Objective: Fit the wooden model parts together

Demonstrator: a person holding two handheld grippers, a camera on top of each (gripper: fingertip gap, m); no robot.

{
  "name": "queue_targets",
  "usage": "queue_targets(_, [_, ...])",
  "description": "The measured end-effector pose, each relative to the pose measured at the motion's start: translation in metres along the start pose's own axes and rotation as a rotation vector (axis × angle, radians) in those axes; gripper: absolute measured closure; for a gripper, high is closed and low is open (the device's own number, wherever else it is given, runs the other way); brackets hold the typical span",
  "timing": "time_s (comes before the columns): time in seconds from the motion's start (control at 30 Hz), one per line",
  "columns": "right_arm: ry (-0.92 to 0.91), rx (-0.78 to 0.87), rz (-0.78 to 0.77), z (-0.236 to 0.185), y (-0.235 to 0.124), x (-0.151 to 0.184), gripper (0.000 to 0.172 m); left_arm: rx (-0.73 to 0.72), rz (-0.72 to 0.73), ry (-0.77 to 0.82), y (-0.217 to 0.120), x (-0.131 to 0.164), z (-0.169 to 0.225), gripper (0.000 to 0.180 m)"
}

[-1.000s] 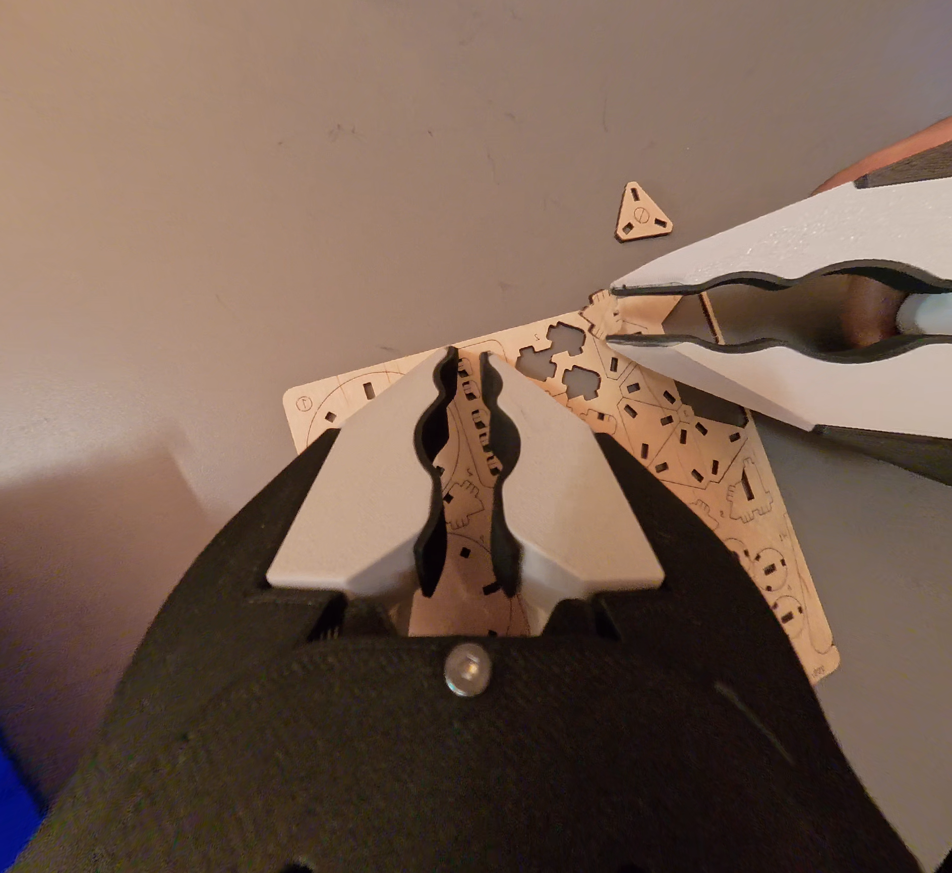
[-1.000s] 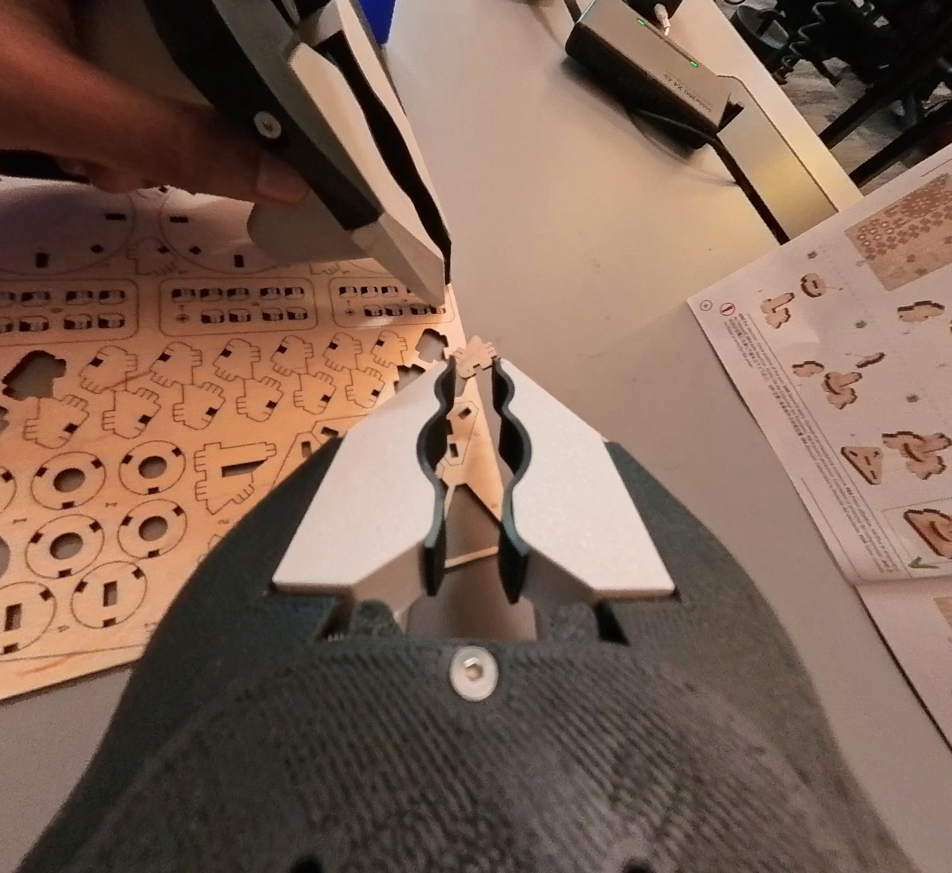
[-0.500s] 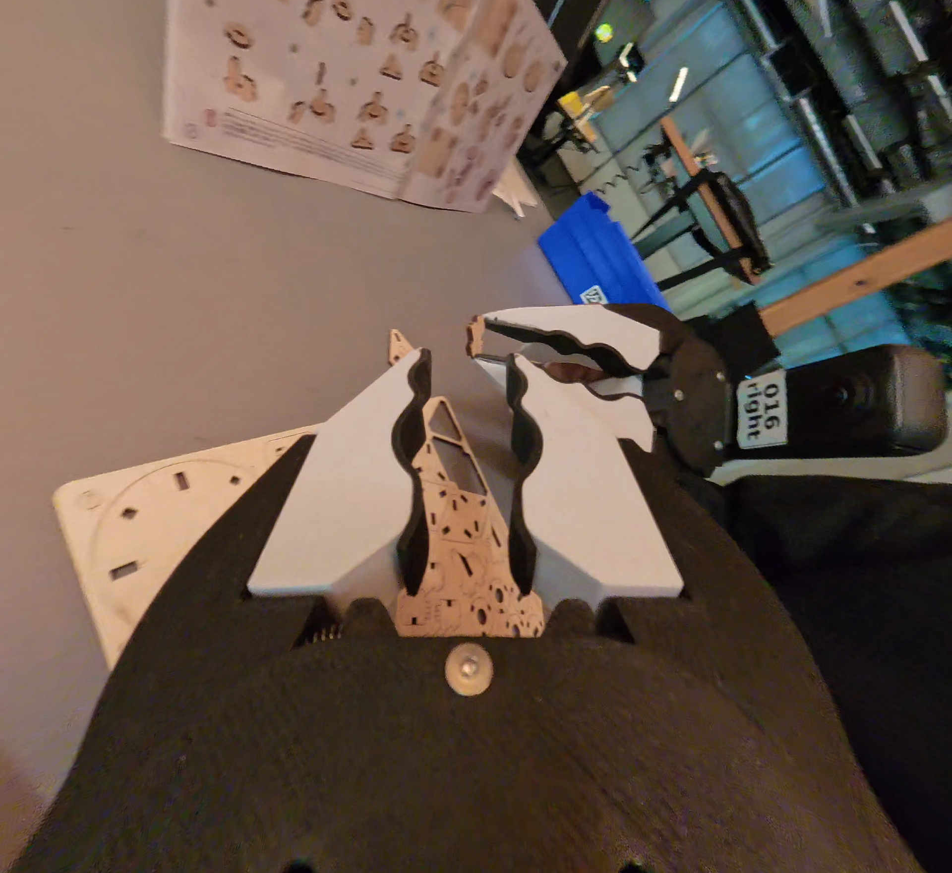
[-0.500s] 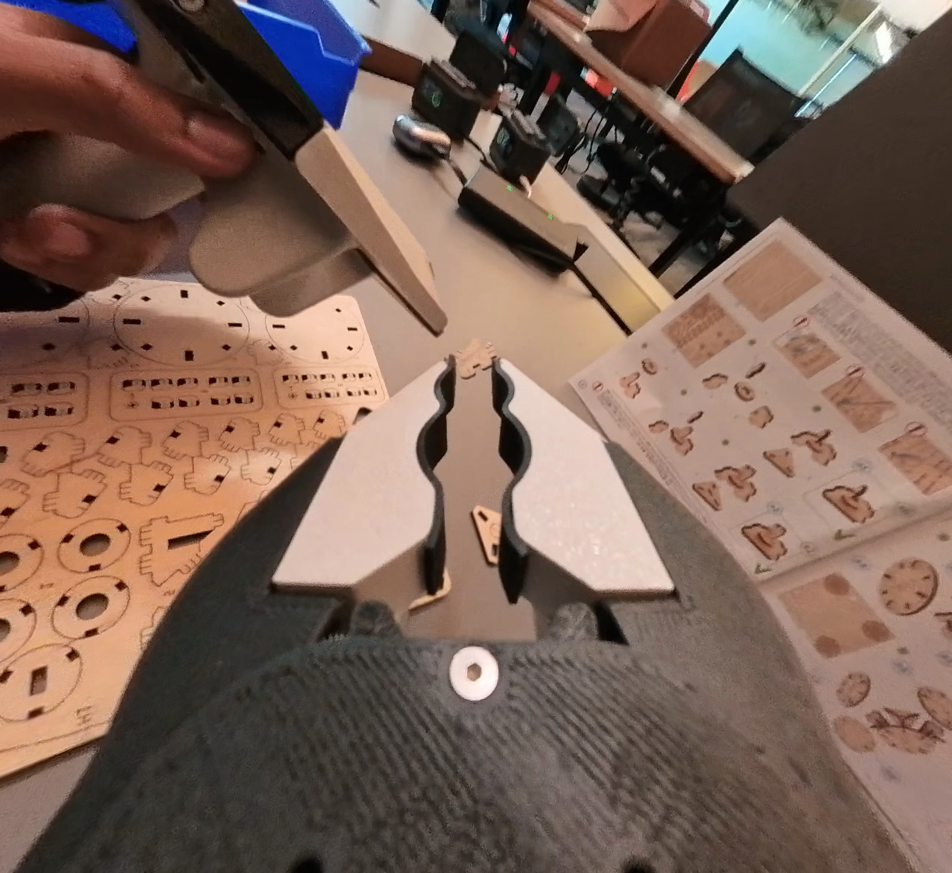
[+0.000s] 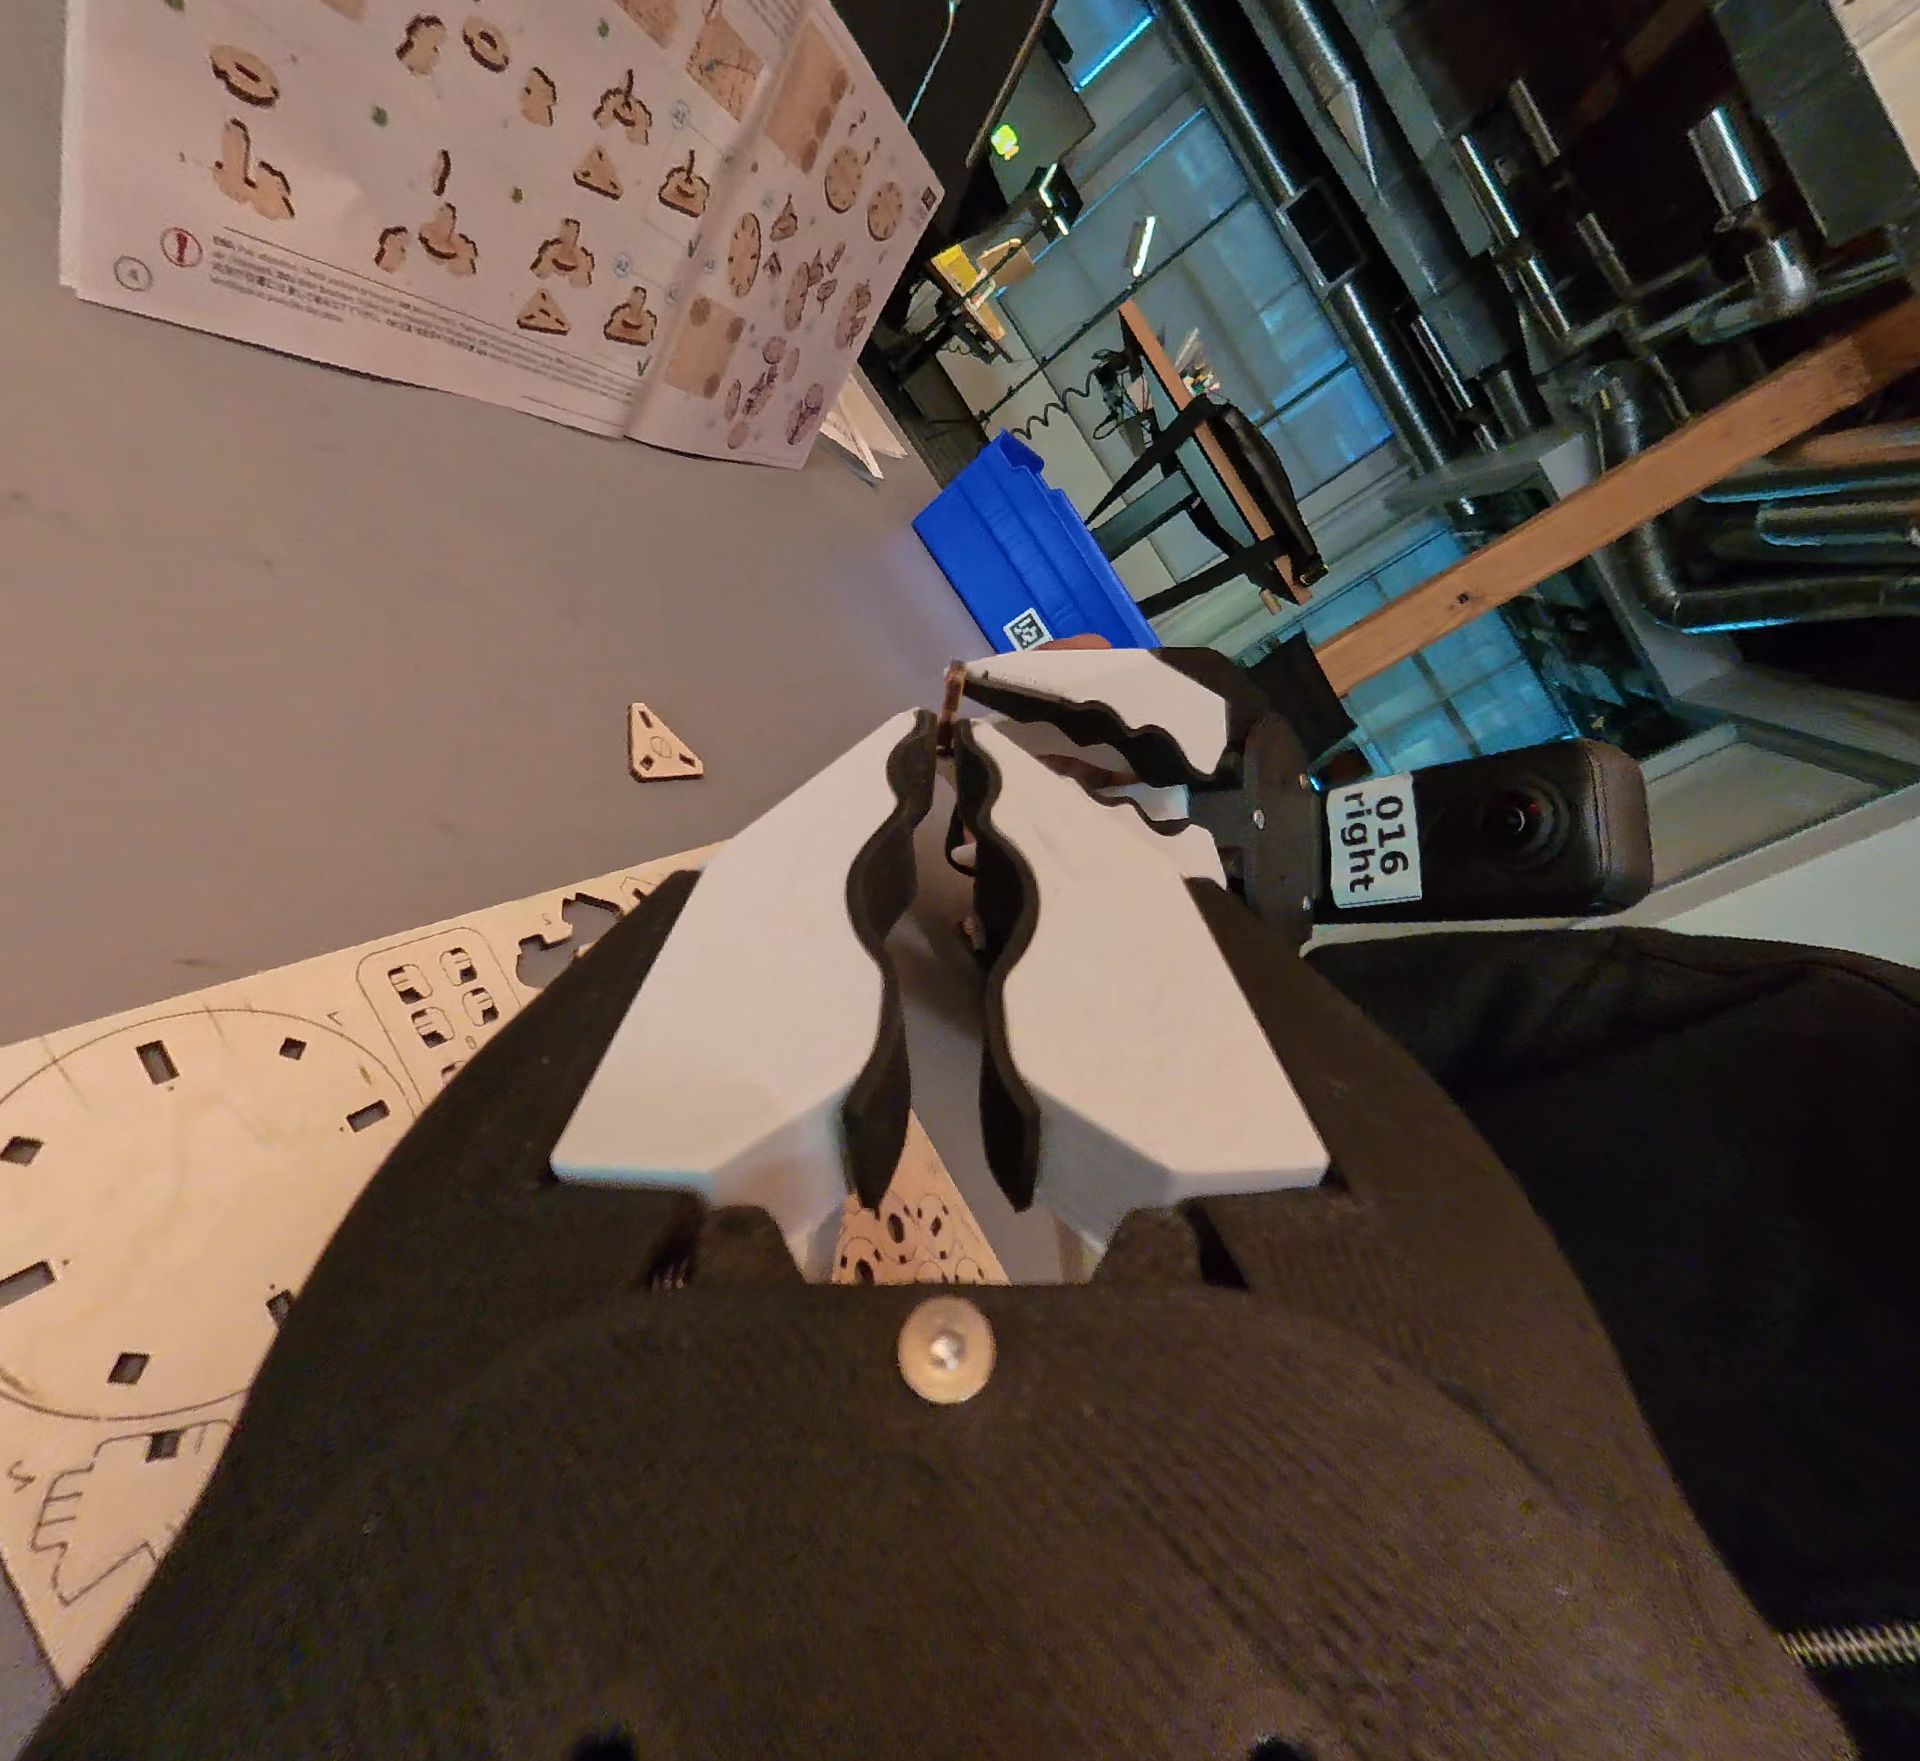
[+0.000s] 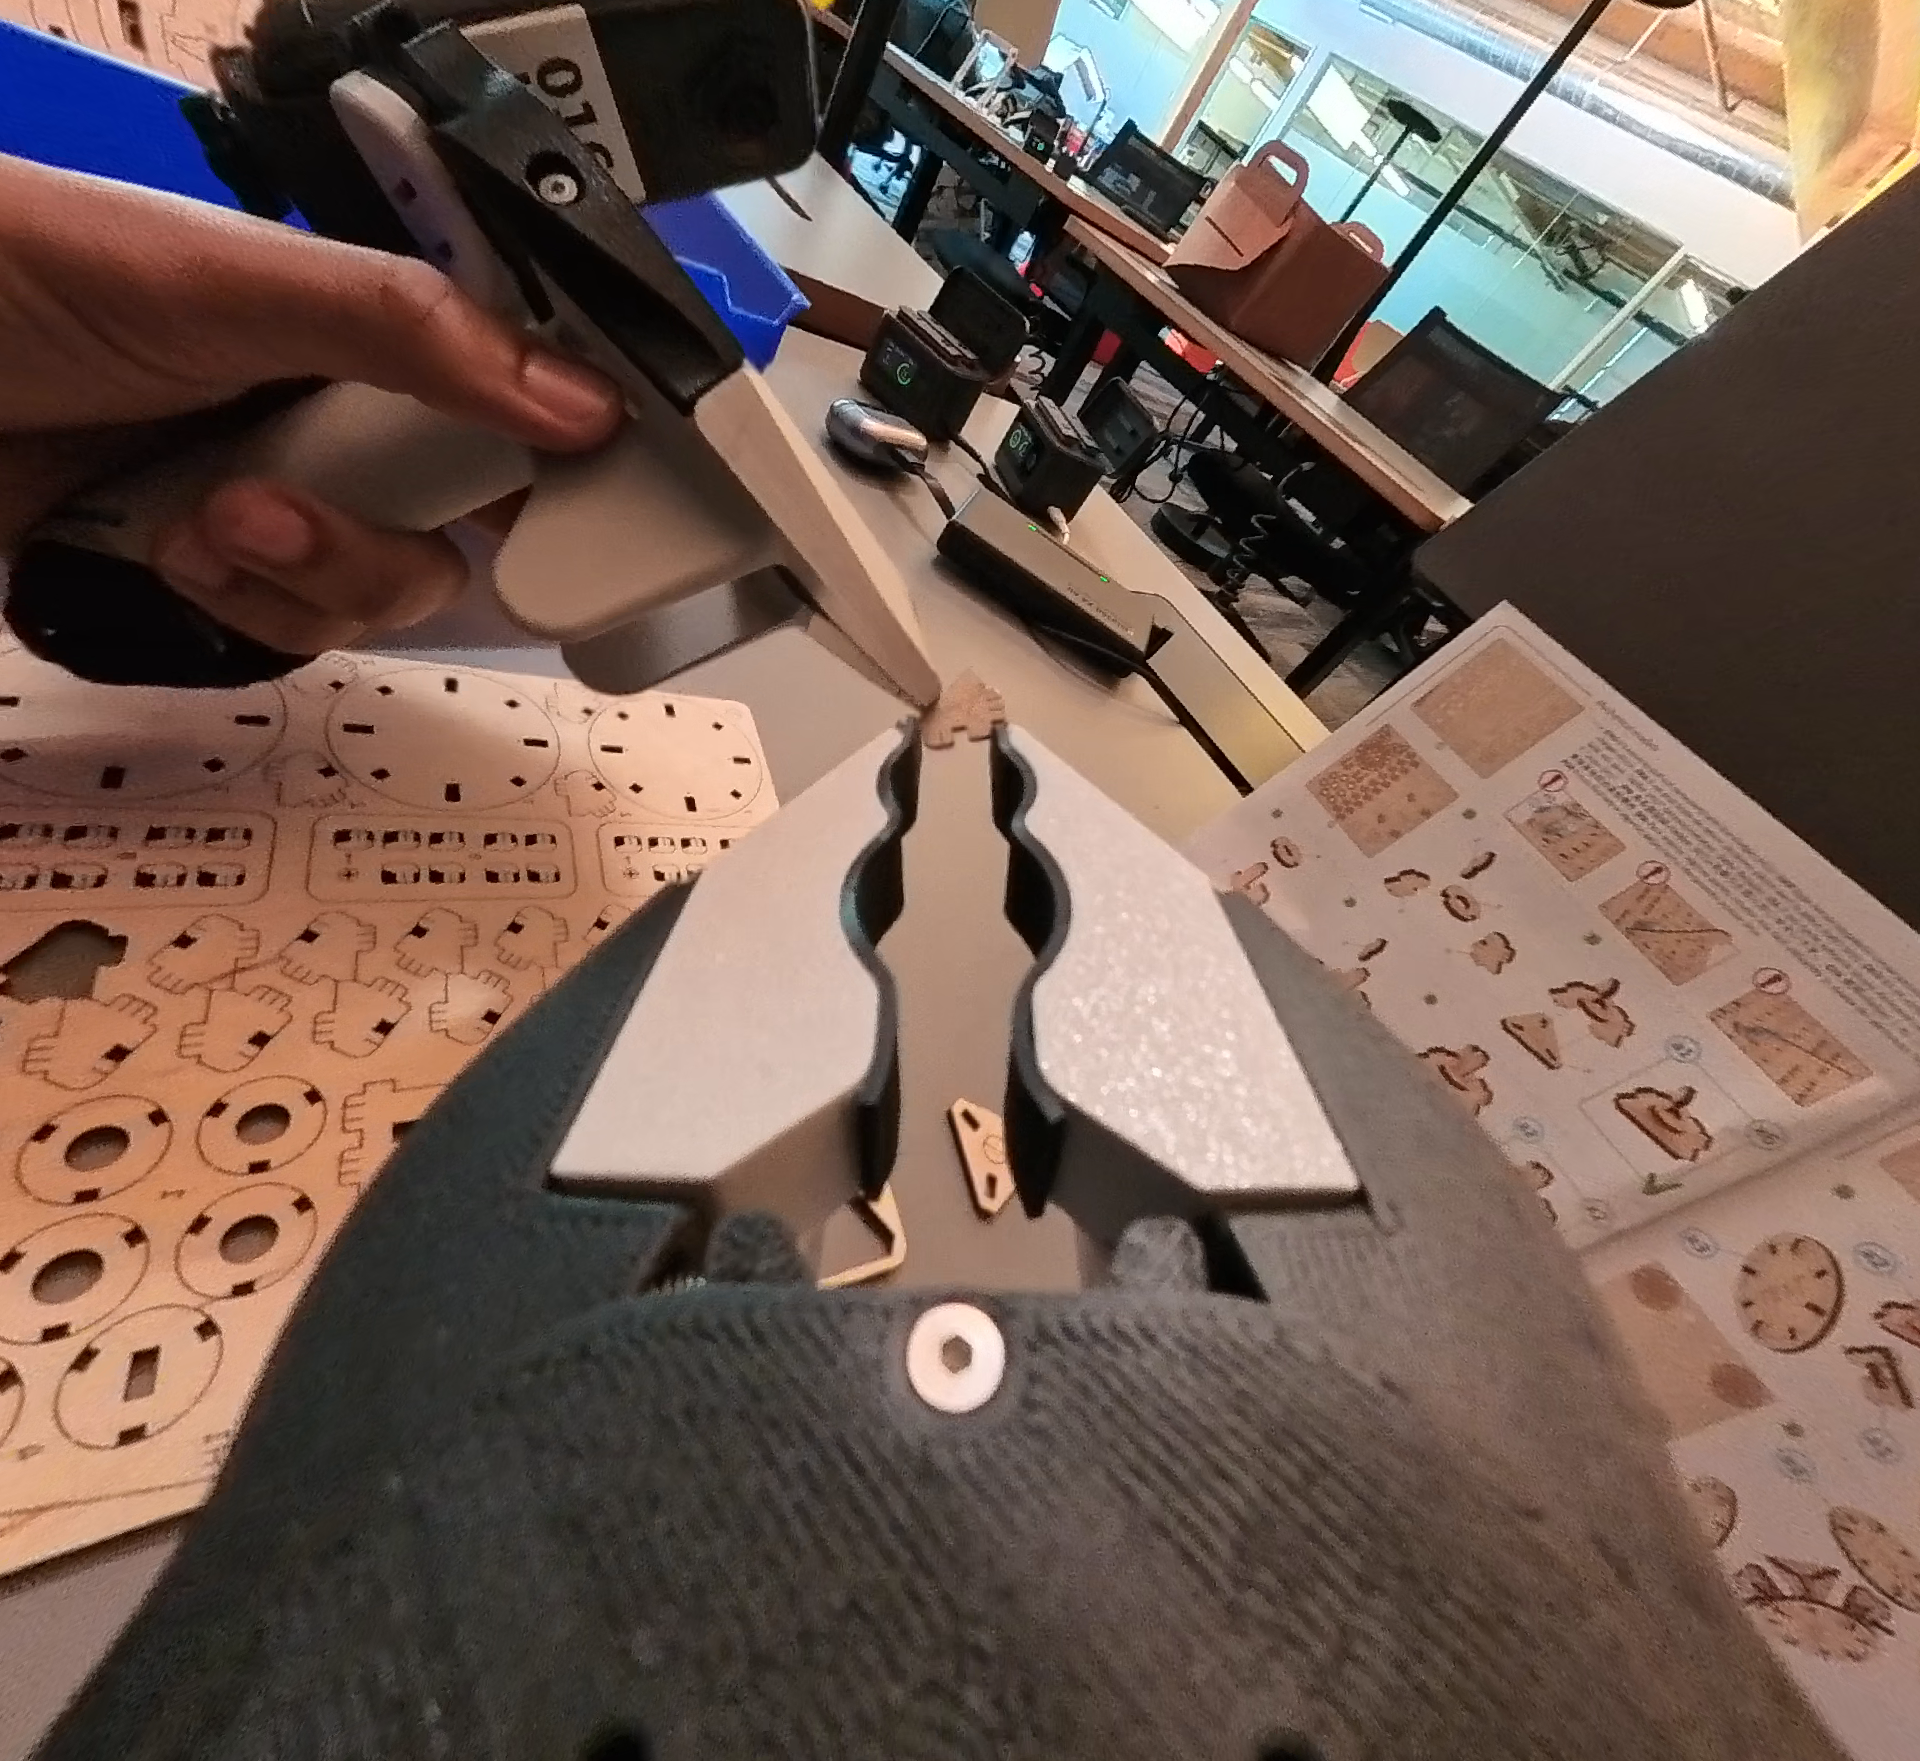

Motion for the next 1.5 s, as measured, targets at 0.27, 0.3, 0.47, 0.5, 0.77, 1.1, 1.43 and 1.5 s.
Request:
queue_targets(0.27, [-0.049, -0.062, -0.027, -0.002, -0.001, 0.003, 0.167, -0.036, 0.017, 0.035, -0.005, -0.003, 0.000, 0.180])
queue_targets(0.3, [-0.063, -0.049, -0.025, 0.000, -0.001, 0.003, 0.167, -0.046, 0.008, 0.038, -0.005, -0.002, 0.000, 0.180])
queue_targets(0.47, [-0.114, -0.120, -0.025, 0.001, -0.006, 0.003, 0.159, -0.112, -0.121, 0.051, 0.003, 0.008, -0.006, 0.180])
queue_targets(0.5, [-0.140, -0.162, -0.031, -0.003, -0.008, 0.005, 0.156, -0.112, -0.151, 0.055, 0.005, 0.010, -0.007, 0.180])
queue_targets(0.77, [-0.343, -0.254, -0.143, -0.015, -0.011, 0.019, 0.149, -0.112, -0.256, 0.040, 0.012, 0.020, -0.009, 0.180])
queue_targets(1.1, [-0.391, -0.205, -0.177, -0.016, -0.008, 0.024, 0.163, -0.105, -0.216, 0.025, 0.009, 0.017, -0.009, 0.180])
queue_targets(1.43, [-0.355, -0.179, -0.137, -0.012, -0.008, 0.019, 0.152, -0.116, -0.186, 0.011, 0.006, 0.015, -0.011, 0.180])
queue_targets(1.5, [-0.369, -0.180, -0.126, -0.015, -0.008, 0.018, 0.148, -0.117, -0.185, 0.004, 0.006, 0.015, -0.012, 0.180])
Point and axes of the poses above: each gripper's, where its closed fingertips meet, y out along the fingers, x out of its underside, z = x × y across the jaws, the point moved 8 cm from there along -y, back along the fingers, and after that the axes turned 7 degrees about x, right-handed, at the moved point
